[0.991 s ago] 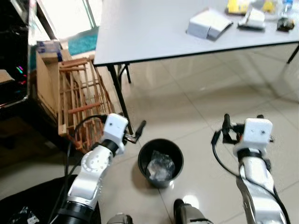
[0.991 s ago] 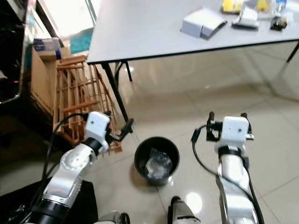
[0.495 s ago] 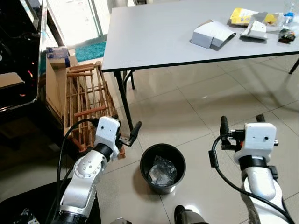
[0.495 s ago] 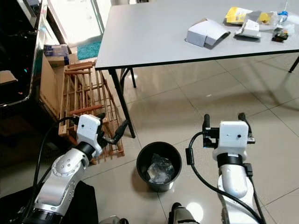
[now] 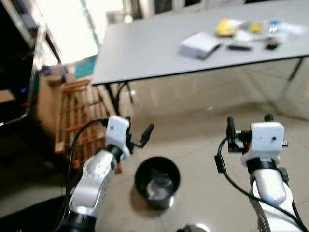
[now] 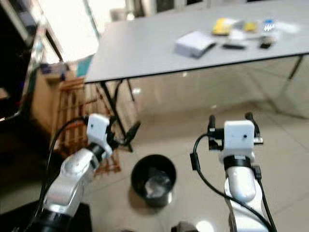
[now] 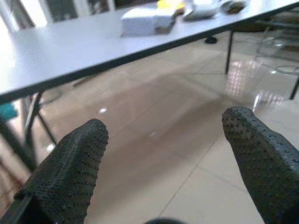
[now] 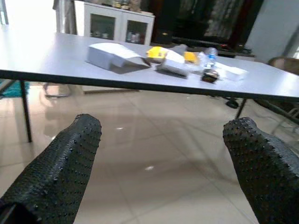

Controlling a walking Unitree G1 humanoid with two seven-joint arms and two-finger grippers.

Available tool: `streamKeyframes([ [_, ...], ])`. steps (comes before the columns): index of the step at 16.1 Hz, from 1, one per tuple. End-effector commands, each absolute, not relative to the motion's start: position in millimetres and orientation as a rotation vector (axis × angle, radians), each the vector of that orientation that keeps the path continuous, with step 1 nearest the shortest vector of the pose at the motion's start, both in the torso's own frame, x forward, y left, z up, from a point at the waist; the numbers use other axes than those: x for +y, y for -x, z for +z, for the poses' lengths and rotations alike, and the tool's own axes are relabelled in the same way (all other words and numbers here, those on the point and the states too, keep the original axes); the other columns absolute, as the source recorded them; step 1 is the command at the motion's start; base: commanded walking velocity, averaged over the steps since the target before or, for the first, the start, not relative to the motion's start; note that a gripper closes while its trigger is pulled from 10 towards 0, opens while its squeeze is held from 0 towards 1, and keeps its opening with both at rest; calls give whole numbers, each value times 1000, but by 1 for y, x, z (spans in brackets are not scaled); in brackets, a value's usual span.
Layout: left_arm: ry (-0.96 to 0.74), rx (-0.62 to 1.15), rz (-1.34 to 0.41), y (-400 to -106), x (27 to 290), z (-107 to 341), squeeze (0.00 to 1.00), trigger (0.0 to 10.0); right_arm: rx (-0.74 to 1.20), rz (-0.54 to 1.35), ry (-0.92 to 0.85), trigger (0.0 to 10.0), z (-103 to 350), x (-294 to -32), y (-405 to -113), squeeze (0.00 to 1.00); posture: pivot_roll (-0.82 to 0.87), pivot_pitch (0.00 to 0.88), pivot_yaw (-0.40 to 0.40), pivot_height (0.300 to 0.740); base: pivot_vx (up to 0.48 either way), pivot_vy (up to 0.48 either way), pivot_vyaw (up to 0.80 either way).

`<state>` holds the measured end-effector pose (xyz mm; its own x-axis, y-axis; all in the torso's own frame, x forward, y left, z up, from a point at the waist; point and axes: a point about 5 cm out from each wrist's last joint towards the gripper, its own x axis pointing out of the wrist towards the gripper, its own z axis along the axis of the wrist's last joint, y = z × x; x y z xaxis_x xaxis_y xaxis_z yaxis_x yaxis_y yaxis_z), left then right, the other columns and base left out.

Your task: Picking trash to rubbish bin

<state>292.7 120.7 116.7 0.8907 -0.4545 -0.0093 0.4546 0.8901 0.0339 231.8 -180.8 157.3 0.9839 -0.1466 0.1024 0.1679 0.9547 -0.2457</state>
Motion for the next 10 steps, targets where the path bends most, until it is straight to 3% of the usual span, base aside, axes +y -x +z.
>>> streamKeyframes([
  [1, -54, 12, -458, -294, 126, 118, 0, 10000, -76, -164, 246, 10000, 159, -177, -233, 0, -140, 99, 122, 740, 0, -420, 0],
  [10, -58, 26, -441, -296, 123, 115, 0, 10000, -71, -211, 201, 10000, 157, -173, -240, 0, -136, 99, 115, 740, 0, -466, 0],
])
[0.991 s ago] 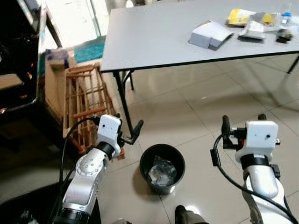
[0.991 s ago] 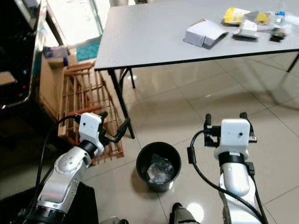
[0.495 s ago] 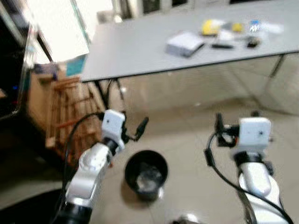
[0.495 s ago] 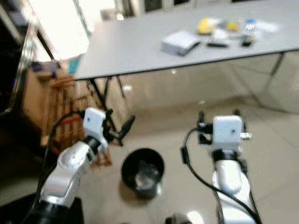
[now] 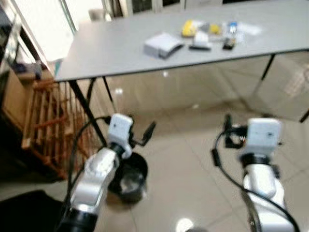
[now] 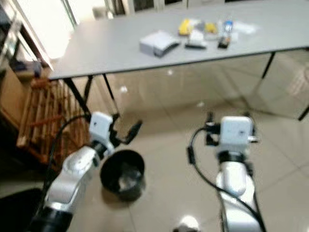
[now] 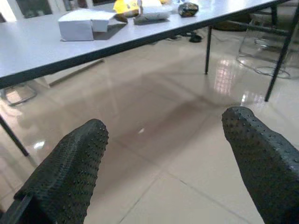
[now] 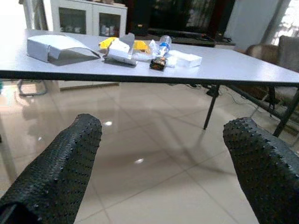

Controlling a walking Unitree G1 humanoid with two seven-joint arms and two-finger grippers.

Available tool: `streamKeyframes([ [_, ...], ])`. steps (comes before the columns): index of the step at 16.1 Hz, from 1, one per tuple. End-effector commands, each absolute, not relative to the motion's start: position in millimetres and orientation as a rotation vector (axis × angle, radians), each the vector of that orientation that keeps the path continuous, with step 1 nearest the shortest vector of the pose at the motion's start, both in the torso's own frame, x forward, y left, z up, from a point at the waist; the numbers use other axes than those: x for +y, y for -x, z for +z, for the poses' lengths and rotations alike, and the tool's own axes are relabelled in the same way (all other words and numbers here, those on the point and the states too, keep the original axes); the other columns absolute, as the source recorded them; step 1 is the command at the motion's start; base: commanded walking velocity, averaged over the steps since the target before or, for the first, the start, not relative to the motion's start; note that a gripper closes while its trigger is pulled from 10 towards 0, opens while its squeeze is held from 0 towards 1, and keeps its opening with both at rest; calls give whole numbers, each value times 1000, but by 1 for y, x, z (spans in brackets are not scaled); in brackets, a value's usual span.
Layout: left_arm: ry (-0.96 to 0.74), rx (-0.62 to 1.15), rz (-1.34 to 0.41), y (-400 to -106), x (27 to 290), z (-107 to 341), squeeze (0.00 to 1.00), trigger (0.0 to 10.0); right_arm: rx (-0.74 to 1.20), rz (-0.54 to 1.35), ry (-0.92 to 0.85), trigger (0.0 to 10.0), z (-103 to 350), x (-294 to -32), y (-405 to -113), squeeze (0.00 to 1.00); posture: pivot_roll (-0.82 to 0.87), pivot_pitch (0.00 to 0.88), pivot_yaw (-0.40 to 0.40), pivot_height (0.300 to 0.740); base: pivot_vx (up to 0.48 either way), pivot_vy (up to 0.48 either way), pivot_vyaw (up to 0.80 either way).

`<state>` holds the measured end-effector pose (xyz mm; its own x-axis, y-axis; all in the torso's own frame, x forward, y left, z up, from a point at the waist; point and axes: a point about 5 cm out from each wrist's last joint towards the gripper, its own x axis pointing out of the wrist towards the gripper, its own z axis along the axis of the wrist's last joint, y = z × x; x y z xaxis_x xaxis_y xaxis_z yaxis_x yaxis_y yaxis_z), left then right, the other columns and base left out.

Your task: Picking trash to rubbish bin

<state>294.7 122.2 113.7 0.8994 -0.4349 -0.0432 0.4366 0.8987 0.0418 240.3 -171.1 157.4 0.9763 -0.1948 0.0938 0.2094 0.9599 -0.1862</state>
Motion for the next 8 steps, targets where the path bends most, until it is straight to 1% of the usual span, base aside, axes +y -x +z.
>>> streamKeyframes([
  [1, -62, 31, -439, -297, 123, 114, 0, 10000, -71, -213, 201, 10000, 158, -173, -241, 0, -137, 98, 114, 740, 0, -480, 0],
  [8, -85, 33, -436, -301, 122, 112, 0, 10000, -90, -187, 200, 10000, 161, -164, -247, 0, -138, 93, 114, 740, 0, -479, 0],
])
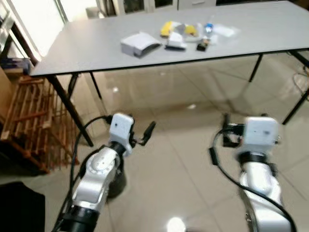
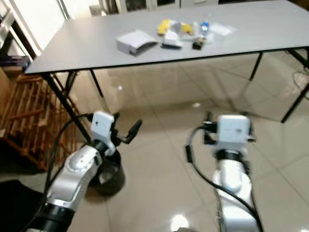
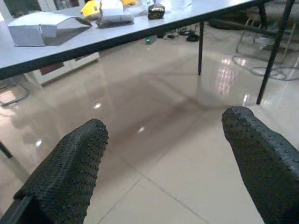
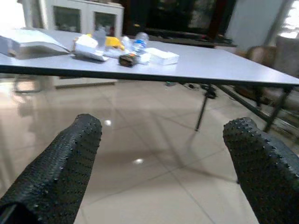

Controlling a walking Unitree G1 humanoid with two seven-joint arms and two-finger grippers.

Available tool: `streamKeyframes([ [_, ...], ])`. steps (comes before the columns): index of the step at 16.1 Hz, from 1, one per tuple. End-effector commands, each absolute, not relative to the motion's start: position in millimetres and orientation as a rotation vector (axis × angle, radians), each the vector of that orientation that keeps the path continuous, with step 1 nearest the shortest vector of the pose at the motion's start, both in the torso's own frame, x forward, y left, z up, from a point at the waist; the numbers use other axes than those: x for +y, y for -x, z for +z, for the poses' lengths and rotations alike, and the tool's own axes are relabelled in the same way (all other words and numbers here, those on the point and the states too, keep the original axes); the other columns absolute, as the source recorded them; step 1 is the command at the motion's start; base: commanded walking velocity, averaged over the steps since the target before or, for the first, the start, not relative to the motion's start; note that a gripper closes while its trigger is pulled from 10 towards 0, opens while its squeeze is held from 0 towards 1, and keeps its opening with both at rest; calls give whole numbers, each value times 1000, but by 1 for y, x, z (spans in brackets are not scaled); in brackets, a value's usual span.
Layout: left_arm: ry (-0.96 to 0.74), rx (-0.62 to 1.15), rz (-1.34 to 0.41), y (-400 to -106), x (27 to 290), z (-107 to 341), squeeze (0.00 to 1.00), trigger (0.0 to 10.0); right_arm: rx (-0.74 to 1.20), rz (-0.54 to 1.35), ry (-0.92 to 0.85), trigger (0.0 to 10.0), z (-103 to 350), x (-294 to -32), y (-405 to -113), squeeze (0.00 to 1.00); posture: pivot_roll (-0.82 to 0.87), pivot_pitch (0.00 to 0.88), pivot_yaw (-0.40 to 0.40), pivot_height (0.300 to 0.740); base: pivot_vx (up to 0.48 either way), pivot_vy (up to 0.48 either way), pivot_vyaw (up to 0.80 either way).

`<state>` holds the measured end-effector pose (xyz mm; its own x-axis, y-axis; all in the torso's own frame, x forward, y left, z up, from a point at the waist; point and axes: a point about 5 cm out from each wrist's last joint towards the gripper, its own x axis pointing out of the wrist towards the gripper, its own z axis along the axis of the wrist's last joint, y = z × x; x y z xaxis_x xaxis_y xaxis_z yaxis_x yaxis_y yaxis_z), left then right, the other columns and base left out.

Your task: Picking trash to rubbish bin

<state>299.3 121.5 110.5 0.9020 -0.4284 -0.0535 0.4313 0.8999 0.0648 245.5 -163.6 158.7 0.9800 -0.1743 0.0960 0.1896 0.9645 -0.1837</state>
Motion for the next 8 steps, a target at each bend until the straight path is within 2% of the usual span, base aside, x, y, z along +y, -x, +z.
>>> streamKeyframes([
  [1, -85, 31, -436, -301, 121, 113, 0, 10000, -91, -185, 199, 10000, 161, -163, -247, 0, -138, 93, 114, 740, 0, -472, 0],
  [7, -81, 32, -442, -303, 120, 112, 0, 10000, -90, -171, 209, 10000, 161, -160, -249, 0, -139, 92, 112, 740, 0, -363, 0],
  [8, -83, 34, -443, -303, 120, 110, 0, 10000, -91, -169, 211, 10000, 161, -160, -248, 0, -139, 92, 112, 740, 0, -341, 800],
])
